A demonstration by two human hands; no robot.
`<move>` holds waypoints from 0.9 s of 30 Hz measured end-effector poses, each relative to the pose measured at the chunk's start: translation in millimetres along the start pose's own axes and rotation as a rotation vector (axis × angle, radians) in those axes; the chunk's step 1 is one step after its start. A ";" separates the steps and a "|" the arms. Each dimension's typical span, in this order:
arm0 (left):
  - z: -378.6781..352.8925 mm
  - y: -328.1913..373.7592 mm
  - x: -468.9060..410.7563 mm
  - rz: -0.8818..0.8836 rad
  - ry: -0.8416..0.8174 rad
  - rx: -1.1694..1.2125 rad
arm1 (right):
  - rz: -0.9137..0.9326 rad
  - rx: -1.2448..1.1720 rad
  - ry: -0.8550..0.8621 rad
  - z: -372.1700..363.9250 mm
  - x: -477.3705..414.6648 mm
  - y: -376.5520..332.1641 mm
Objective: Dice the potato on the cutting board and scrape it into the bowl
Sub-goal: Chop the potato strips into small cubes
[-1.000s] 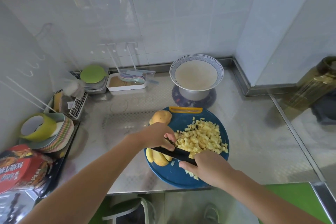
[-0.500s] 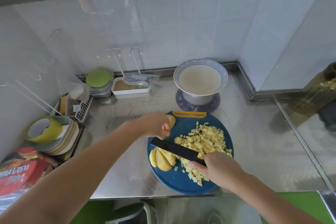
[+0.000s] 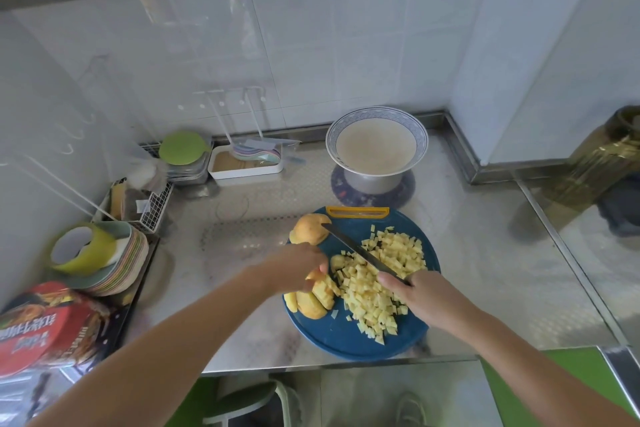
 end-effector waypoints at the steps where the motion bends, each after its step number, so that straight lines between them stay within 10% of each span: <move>1: -5.2 2.4 -1.0 -0.023 0.006 -0.018 | 0.000 -0.007 0.002 -1.5 -0.2 -1.0; 9: -26.0 -2.5 7.3 -0.028 0.257 0.257 | 0.028 -0.042 -0.007 -12.9 1.1 -9.4; 13: -26.0 -26.0 25.7 0.293 0.497 0.596 | 0.023 -0.041 -0.009 -17.3 1.7 -14.3; 17: -54.0 -51.6 34.6 0.656 0.373 0.920 | 0.021 -0.048 -0.017 -22.3 0.9 -17.6; 27: -73.2 -44.9 33.6 0.828 0.368 1.195 | 0.045 -0.065 -0.021 -30.8 -2.0 -19.2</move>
Point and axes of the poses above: each hand's wrist, its own x-axis away from the middle knuckle, its own z-axis out of the back of the hand, y = z × x, the point moved 3 cm from there along -x, towards the middle knuckle, and after that the axes turned 11 degrees about x, right-handed, at the moved point
